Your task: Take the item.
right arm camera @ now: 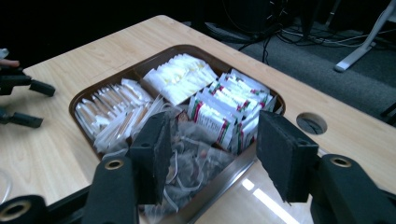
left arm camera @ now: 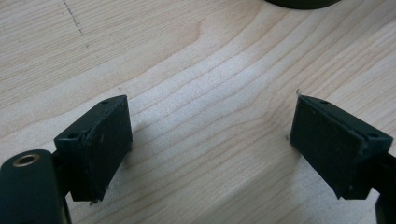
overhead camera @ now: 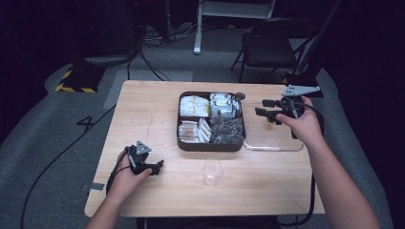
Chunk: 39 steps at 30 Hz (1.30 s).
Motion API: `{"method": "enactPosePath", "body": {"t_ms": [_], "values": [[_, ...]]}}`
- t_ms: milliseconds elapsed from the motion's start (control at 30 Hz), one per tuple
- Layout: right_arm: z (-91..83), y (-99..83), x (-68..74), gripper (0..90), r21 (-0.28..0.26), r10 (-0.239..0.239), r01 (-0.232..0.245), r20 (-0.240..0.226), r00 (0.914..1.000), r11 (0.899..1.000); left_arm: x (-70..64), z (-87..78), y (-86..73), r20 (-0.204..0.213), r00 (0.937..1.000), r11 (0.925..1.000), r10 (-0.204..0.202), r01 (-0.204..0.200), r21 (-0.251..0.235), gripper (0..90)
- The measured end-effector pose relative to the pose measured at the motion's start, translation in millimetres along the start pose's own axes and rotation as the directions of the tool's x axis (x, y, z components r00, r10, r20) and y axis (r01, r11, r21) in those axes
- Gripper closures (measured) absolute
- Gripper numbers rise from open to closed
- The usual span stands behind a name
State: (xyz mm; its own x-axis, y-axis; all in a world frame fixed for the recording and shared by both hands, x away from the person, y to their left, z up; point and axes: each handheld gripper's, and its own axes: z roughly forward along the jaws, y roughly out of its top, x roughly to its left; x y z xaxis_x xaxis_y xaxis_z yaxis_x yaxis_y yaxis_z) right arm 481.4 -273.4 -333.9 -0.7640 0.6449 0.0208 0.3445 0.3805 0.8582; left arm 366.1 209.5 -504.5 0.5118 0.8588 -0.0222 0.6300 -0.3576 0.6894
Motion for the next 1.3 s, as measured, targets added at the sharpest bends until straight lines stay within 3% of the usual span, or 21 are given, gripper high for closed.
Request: {"method": "enactPosePath", "body": {"t_ms": [300,700,1033,1300], "values": [[27.9,25.0,-0.4,47.2,0.005,-0.002,0.002,-0.007,1.0000,1.000,0.5,1.1,0.9,0.004,1.0000,1.0000,0.007,-0.007,0.000,12.0],[85.0,60.5,2.6,49.6,0.042,-0.006,0.007,-0.027,0.9996,0.999,2.2,4.9,4.9,0.026,0.9993,0.9996,0.025,-0.026,0.011,8.3],[132.7,67.7,9.3,53.4,0.090,0.003,0.002,-0.056,0.9985,0.996,5.1,12.4,12.9,0.034,0.9986,0.9989,0.042,-0.042,0.021,5.7],[167.5,61.1,12.1,54.1,0.119,0.014,-0.007,-0.063,0.9979,0.993,7.2,14.5,15.0,0.041,0.9987,0.9994,0.032,-0.032,0.015,5.7]]}}
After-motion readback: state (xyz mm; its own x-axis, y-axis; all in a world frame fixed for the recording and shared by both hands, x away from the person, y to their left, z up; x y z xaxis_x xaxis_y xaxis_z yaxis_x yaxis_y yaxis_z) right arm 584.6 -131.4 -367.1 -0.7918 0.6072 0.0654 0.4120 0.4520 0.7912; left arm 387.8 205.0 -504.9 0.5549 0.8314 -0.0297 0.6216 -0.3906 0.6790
